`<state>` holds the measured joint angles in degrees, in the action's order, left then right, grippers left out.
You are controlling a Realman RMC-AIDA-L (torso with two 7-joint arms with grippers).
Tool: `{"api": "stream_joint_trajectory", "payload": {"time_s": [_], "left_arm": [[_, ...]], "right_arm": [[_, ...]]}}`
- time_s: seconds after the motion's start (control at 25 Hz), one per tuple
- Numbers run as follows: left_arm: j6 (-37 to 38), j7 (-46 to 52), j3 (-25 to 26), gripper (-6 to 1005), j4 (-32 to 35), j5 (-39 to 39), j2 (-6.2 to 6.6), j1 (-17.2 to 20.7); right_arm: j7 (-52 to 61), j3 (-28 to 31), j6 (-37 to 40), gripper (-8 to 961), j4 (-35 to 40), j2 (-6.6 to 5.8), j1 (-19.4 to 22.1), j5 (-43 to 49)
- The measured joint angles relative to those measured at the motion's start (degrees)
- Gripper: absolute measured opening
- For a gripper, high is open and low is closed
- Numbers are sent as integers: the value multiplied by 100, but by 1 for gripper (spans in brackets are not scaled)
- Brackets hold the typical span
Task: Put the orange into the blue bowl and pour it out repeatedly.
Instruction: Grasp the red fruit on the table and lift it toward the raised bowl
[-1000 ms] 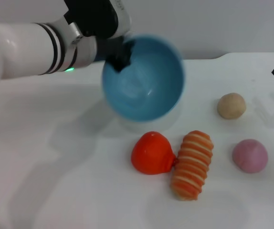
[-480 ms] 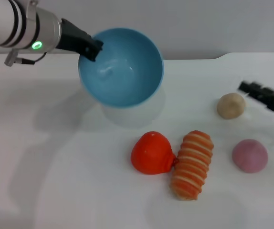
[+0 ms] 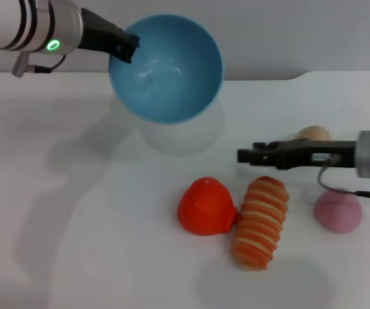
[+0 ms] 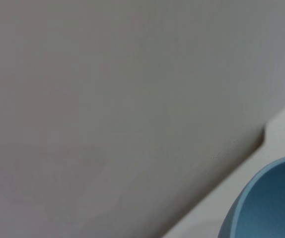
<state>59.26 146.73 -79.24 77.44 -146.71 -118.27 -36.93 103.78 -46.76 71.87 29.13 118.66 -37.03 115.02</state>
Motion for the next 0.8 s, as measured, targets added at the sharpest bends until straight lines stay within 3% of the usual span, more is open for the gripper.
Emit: {"api": "stream_joint_trajectory", "payload": {"time_s": [0.32, 0.48, 0.8], "left_arm": [[-220, 58, -28, -1, -116, 36, 11, 75], [-255, 42, -32, -1, -168, 50, 14, 79], [-354, 41, -93, -1, -203, 60, 16, 85]], "right_arm": [[61, -1090, -365, 576, -459, 61, -504, -40], [61, -1336, -395, 577, -568, 69, -591, -40], [-63, -1430, -379, 487, -656, 72, -540, -55]]}}
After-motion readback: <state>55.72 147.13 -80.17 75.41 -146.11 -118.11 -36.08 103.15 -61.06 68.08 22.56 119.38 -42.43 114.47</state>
